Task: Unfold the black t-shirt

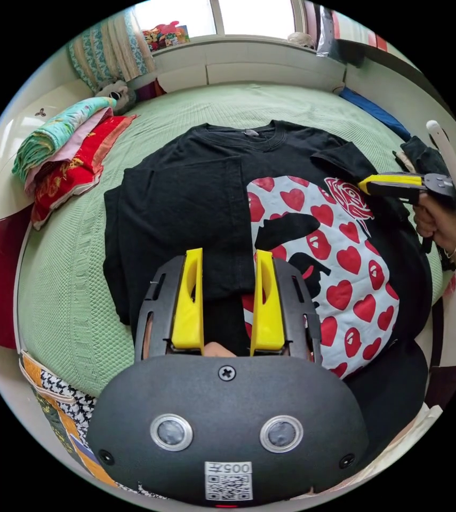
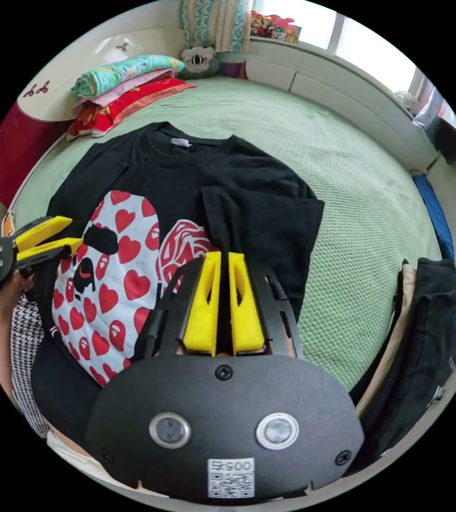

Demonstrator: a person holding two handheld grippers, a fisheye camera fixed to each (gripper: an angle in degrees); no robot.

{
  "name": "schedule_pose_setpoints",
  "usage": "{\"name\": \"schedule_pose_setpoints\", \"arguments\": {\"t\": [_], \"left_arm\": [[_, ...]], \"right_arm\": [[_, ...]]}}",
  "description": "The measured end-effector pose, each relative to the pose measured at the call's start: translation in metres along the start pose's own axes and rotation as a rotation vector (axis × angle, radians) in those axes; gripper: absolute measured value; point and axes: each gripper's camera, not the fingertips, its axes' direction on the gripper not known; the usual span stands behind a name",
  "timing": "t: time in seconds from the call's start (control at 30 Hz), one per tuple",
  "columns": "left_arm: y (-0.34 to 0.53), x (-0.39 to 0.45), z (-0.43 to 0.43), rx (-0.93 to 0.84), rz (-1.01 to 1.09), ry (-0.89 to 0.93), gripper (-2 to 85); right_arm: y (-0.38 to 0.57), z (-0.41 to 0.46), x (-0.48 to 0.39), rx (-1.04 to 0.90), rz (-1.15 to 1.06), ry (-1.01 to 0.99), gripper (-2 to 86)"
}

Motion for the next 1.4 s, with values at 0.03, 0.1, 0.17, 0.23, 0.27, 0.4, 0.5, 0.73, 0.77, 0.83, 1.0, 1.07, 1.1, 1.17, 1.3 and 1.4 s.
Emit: {"name": "schedule_pose_setpoints", "arguments": {"t": [0.03,0.1,0.17,0.23,0.27,0.4,0.5,0.73,0.77,0.83,1.0,1.07,1.1,1.17,1.3,1.4], "left_arm": [[-0.001,0.0,0.0,-0.007,-0.003,0.005,13.9],[-0.003,0.0,-0.001,-0.024,-0.011,0.014,13.9],[-0.002,0.002,-0.002,-0.026,-0.008,0.01,13.9],[-0.001,0.003,-0.003,-0.021,-0.015,0.016,13.9],[0.001,0.003,-0.004,-0.016,-0.022,0.016,13.8],[0.006,0.006,-0.008,-0.007,-0.029,0.004,13.7],[0.01,0.005,-0.013,-0.005,-0.045,0.014,12.8],[0.015,0.001,-0.028,-0.059,-0.023,-0.08,3.6],[0.015,0.0,-0.036,-0.058,-0.012,-0.089,2.8],[0.018,-0.013,-0.053,-0.038,-0.052,-0.098,2.2],[0.054,-0.116,-0.104,0.049,-0.388,-0.235,2.2],[0.08,-0.156,-0.107,-0.002,-0.504,-0.231,3.0],[0.1,-0.176,-0.11,-0.02,-0.55,-0.176,3.7],[0.133,-0.193,-0.12,-0.01,-0.661,-0.199,2.8],[0.181,-0.168,-0.15,0.046,-0.595,-0.161,0.0],[0.2,-0.098,-0.176,0.081,-0.454,-0.07,-0.5]], "right_arm": [[-0.005,-0.009,0.011,0.02,0.036,0.006,-1.1],[-0.013,-0.028,0.038,0.052,0.136,0.008,-1.2],[-0.015,-0.047,0.072,0.091,0.254,0.039,-1.2],[-0.012,-0.064,0.118,0.065,0.421,0.165,-1.1],[-0.009,-0.066,0.127,0.051,0.454,0.193,-1.1],[0.017,-0.081,0.143,0.068,0.483,0.24,-1.0],[0.036,-0.075,0.113,0.082,0.377,0.145,-0.9],[0.075,-0.036,0.023,0.035,0.17,-0.006,-1.4],[0.076,-0.033,0.018,0.029,0.161,-0.009,-1.5],[0.08,-0.028,0.004,0.012,0.118,-0.025,-1.6],[0.087,-0.034,-0.001,0.011,0.1,-0.056,-1.5],[0.093,-0.037,0.001,0.017,0.115,-0.085,-1.2],[0.098,-0.037,0.002,0.012,0.129,-0.094,-1.1],[0.107,-0.038,0.0,-0.01,0.151,-0.096,-1.0],[0.133,-0.053,-0.02,-0.021,0.166,-0.083,-0.9],[0.148,-0.079,-0.045,0.043,0.167,-0.117,-0.9]]}}
